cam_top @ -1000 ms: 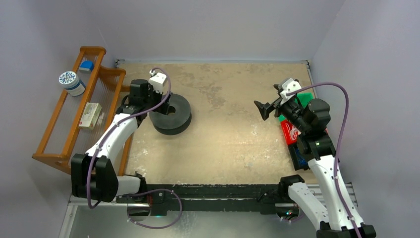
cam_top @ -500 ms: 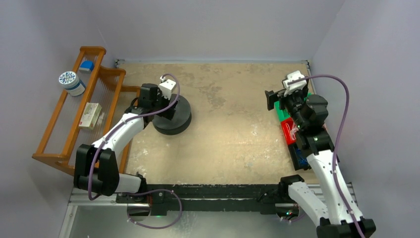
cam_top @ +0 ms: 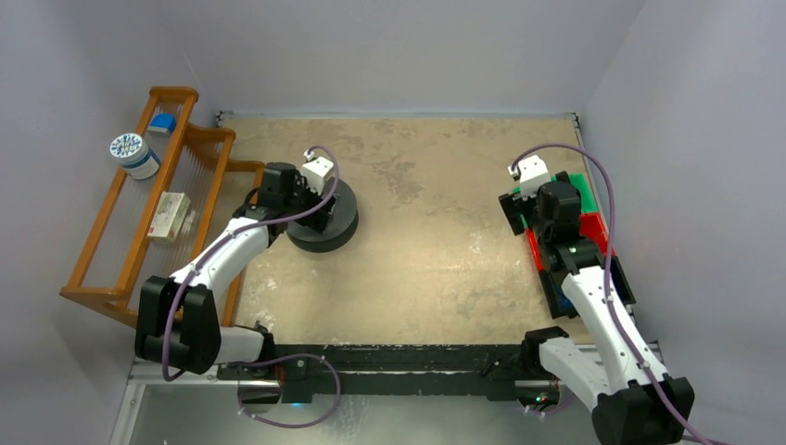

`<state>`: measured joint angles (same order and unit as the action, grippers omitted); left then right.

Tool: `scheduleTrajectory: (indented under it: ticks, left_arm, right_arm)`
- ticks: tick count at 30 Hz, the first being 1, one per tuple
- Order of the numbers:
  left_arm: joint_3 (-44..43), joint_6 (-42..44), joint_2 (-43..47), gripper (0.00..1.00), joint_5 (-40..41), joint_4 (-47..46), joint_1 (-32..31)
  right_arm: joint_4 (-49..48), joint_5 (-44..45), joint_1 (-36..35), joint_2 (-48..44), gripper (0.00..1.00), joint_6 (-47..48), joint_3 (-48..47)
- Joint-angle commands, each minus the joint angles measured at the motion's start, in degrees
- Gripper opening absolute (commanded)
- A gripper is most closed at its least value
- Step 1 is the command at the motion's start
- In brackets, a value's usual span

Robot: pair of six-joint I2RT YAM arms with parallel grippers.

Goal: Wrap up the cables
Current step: Pick up the cable from the storage box.

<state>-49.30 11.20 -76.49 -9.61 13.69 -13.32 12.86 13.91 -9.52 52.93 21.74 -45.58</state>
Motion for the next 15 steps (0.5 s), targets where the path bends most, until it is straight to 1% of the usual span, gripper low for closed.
scheduleTrajectory:
  ticks: [1,6,9,15]
  left_arm:
    - [0.2,1.1,1.0,0.87,-4.3,-0.6,-0.4]
    - [-0.2,0.3,-0.1,0.87,-5.6,-0.7,-0.6]
    - [-0.2,-0.2,-0.2,0.87,-6.6,-0.9,-0.9]
    - [0.9,-0.2,0.1,0.87,-6.8,-1.5,-0.9]
  right_arm:
    - [0.4,9.3,0.0,-2.9,0.97,5.4,3.6]
    - [-2.8,14.4,0.1,-3.6,0.94,8.1,9.5]
    - [-4.6,15.5,0.2,-3.6,0.94,8.6,11.8]
    - [-7.1,15.2,1.5,-1.7,0.85,8.4,12.8]
